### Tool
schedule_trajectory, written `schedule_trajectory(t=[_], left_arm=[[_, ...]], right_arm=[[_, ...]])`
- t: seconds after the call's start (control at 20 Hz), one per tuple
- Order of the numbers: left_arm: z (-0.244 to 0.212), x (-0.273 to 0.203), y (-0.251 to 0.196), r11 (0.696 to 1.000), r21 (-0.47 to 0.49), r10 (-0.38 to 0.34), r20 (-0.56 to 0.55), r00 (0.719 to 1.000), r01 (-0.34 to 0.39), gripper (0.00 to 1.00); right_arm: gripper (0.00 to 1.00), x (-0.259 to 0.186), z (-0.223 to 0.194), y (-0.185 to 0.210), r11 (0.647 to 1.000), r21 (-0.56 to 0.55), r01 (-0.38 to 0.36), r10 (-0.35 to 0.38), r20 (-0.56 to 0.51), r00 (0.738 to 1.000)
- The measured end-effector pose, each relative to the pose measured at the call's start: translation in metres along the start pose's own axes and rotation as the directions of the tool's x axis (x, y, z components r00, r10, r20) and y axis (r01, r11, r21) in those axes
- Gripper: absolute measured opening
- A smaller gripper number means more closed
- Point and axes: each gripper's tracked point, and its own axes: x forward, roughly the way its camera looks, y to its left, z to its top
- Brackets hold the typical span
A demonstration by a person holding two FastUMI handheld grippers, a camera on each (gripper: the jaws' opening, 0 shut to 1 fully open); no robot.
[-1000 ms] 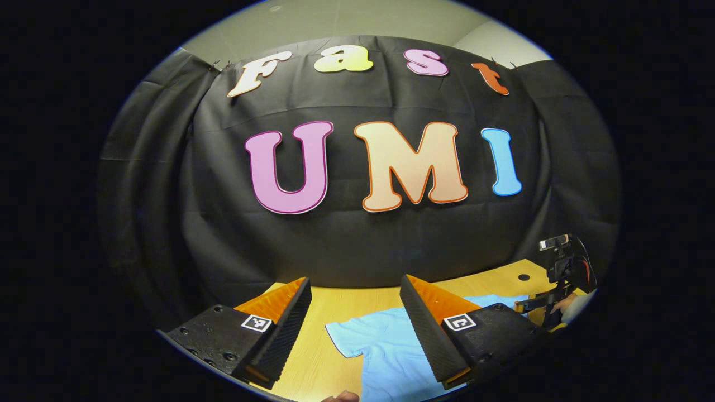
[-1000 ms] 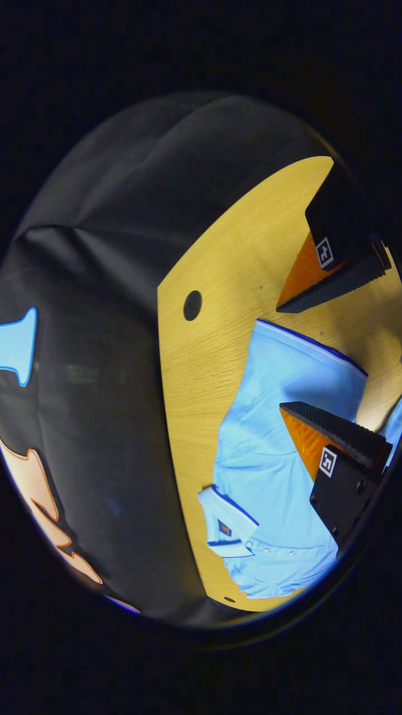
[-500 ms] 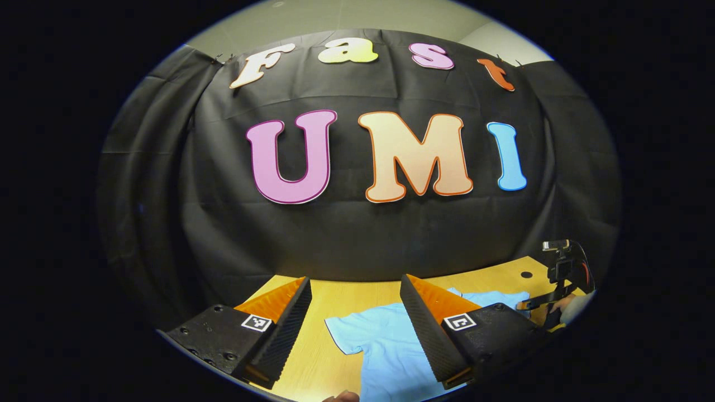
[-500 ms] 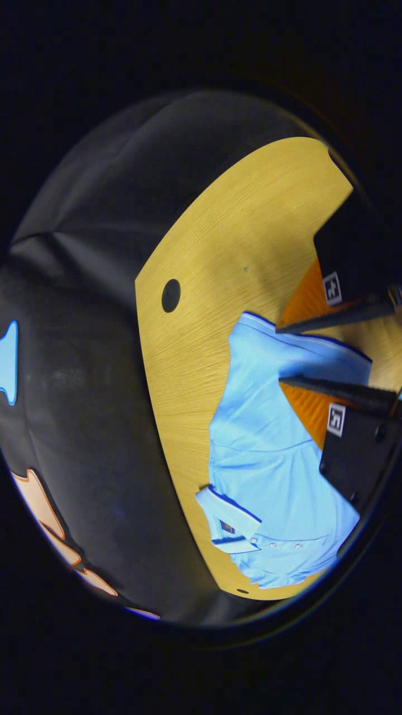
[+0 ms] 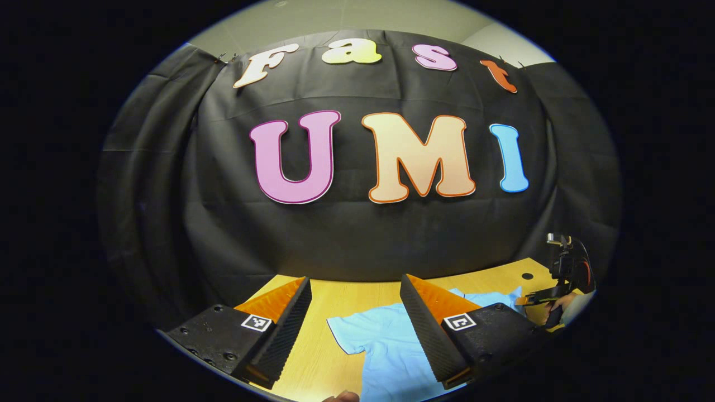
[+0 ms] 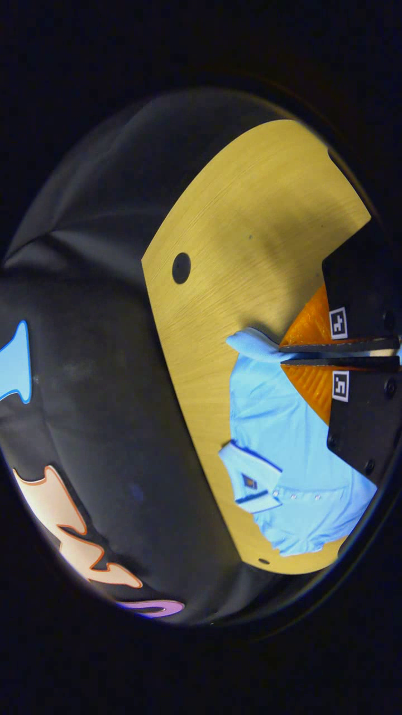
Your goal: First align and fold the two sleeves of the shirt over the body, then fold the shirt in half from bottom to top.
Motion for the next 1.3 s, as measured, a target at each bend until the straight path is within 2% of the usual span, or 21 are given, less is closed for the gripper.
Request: schedule_trajectory(t=[0.2, 0.35, 0.65, 0.7, 0.85, 0.9, 0.95, 1.1, 1.15, 1.2, 1.25, 1.3], left_arm=[[-0.008, -0.002, 0.003, 1.000, -0.021, 0.003, -0.014, 1.000, -0.003, 0.95], [-0.012, -0.004, 0.008, 1.000, -0.020, 0.007, -0.024, 1.000, -0.007, 0.96], [-0.032, 0.001, 0.028, 0.999, -0.043, 0.027, -0.072, 0.997, -0.030, 0.96], [-0.039, 0.004, 0.032, 0.998, -0.053, 0.033, -0.086, 0.996, -0.037, 0.96], [-0.053, 0.018, 0.038, 0.996, -0.070, 0.044, -0.106, 0.993, -0.052, 0.96], [-0.060, 0.023, 0.039, 0.996, -0.073, 0.043, -0.106, 0.993, -0.051, 0.96], [-0.068, 0.030, 0.040, 0.996, -0.073, 0.045, -0.118, 0.992, -0.054, 0.96], [-0.094, 0.054, 0.040, 0.994, -0.091, 0.040, -0.158, 0.987, -0.055, 0.95], [-0.102, 0.062, 0.039, 0.994, -0.096, 0.034, -0.172, 0.985, -0.051, 0.95], [-0.112, 0.070, 0.038, 0.994, -0.099, 0.028, -0.187, 0.982, -0.047, 0.96], [-0.123, 0.079, 0.039, 0.994, -0.095, 0.030, -0.205, 0.978, -0.050, 0.95], [-0.135, 0.087, 0.040, 0.994, -0.095, 0.029, -0.221, 0.975, -0.051, 0.95]], right_arm=[[0.06, -0.009, -0.005, 0.059, 0.989, 0.029, -0.145, 0.145, 0.000, 0.989], [0.06, -0.010, -0.022, 0.094, 0.976, 0.033, -0.215, 0.216, -0.032, 0.976], [0.06, 0.003, -0.055, 0.124, 0.968, 0.038, -0.248, 0.251, -0.105, 0.962], [0.03, 0.004, -0.061, 0.128, 0.963, 0.052, -0.265, 0.269, -0.125, 0.955], [0.84, -0.005, -0.057, 0.128, 0.960, -0.008, -0.279, 0.276, -0.099, 0.956], [0.87, -0.011, -0.053, 0.130, 0.957, -0.039, -0.288, 0.284, -0.078, 0.956], [0.96, -0.018, -0.049, 0.128, 0.954, -0.072, -0.291, 0.287, -0.061, 0.956], [0.98, -0.038, -0.045, 0.123, 0.947, -0.139, -0.289, 0.287, -0.033, 0.957], [0.92, -0.047, -0.045, 0.120, 0.947, -0.146, -0.287, 0.287, -0.023, 0.958], [0.98, -0.054, -0.044, 0.115, 0.947, -0.150, -0.286, 0.287, -0.016, 0.958], [0.92, -0.061, -0.045, 0.107, 0.948, -0.155, -0.277, 0.279, -0.010, 0.960], [0.92, -0.068, -0.046, 0.096, 0.951, -0.162, -0.264, 0.267, -0.007, 0.964]])
